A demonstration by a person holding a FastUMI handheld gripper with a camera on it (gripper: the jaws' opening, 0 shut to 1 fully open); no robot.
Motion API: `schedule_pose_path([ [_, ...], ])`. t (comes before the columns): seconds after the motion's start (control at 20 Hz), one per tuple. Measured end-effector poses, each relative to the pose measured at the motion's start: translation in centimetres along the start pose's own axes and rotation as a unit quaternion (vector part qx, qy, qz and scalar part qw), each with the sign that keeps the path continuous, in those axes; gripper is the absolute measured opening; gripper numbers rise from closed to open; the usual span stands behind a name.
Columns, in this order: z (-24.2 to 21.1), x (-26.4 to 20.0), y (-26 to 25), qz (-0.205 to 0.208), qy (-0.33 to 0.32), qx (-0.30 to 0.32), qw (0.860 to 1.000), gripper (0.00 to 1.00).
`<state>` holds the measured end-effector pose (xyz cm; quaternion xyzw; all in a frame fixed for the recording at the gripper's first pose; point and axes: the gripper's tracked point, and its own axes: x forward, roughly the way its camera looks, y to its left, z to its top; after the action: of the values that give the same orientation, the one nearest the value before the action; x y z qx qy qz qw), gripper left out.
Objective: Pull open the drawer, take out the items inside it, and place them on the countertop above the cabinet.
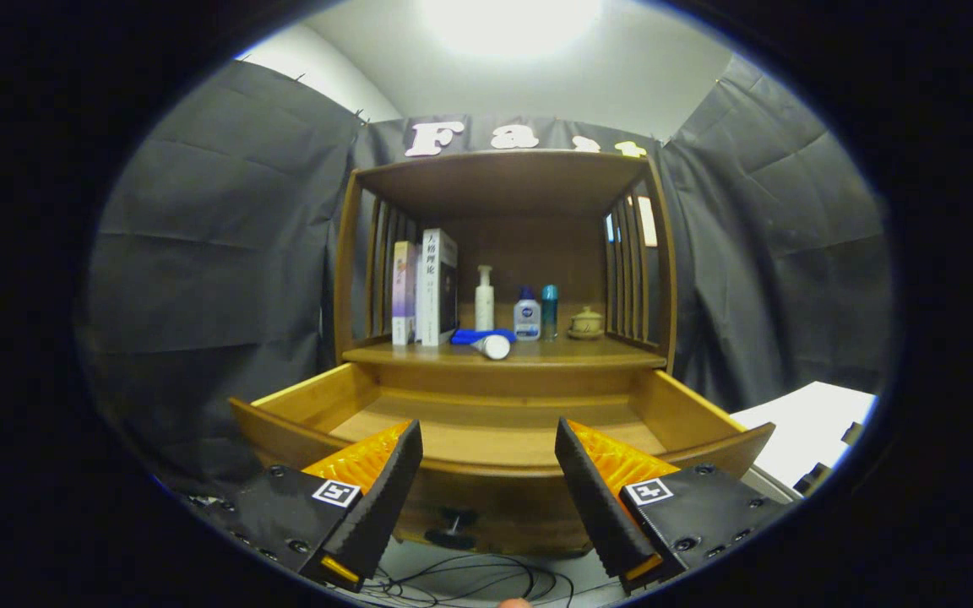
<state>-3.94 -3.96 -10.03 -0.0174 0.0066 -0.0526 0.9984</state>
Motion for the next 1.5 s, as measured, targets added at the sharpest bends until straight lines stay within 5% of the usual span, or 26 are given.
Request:
schedule_pose_path([
  [0.25, -3.3, -0.3, 2.7, 0.037, 0.049, -0.002, 0.998, 0.98],
  [0.75, -8.0, 2.1, 3.6, 0.045, 0.106, -0.01, 0.993, 0.98],
  [1.5, -7.4, 3.8, 2.7, -0.002, 0.085, -0.032, 0.996, 0.97],
])
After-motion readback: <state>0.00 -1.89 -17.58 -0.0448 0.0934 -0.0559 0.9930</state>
